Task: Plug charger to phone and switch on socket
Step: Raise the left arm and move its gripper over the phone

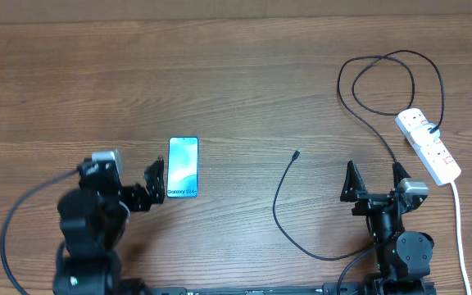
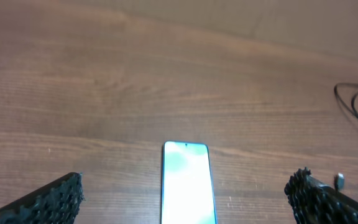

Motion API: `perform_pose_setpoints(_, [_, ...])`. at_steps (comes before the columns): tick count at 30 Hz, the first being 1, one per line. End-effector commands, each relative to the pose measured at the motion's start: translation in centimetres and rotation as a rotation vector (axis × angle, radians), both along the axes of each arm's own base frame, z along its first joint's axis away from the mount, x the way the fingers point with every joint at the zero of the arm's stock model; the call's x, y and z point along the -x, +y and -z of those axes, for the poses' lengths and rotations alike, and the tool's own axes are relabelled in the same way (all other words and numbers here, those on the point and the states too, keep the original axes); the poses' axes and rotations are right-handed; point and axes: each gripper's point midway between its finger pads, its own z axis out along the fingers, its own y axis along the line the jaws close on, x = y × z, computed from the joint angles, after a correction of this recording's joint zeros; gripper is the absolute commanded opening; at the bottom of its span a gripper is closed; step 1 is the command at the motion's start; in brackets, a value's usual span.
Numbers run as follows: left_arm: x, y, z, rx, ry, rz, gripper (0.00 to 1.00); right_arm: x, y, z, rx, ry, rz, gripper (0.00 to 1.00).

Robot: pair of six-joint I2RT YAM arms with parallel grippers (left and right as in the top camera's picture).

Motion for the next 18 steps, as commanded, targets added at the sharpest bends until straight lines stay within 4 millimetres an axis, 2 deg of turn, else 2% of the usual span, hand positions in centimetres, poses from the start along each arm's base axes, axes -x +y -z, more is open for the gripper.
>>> perform_pose_setpoints(1, [-1.5,-0.2,-2.1,-0.004,0.058,0.028,1.0,0.0,0.1,0.2,0.004,-0.003,-0.004,1.0])
perform_pose_setpoints(10, [-3.9,0.0,-2.8,-0.015,0.31,0.055,1.0,0.0,0.1,0.2,0.004,-0.003,-0.004,1.0])
perform_pose_setpoints(14, [-4.7,0.1,-2.2,-0.009,0.381,0.06,1.0,0.0,0.1,0.2,0.004,-0.003,-0.004,1.0])
perform_pose_setpoints(18, [-5.2,-0.8,-1.0,0.033,0.423,0.102,1.0,0.0,0.1,0.2,0.004,-0.003,-0.004,1.0])
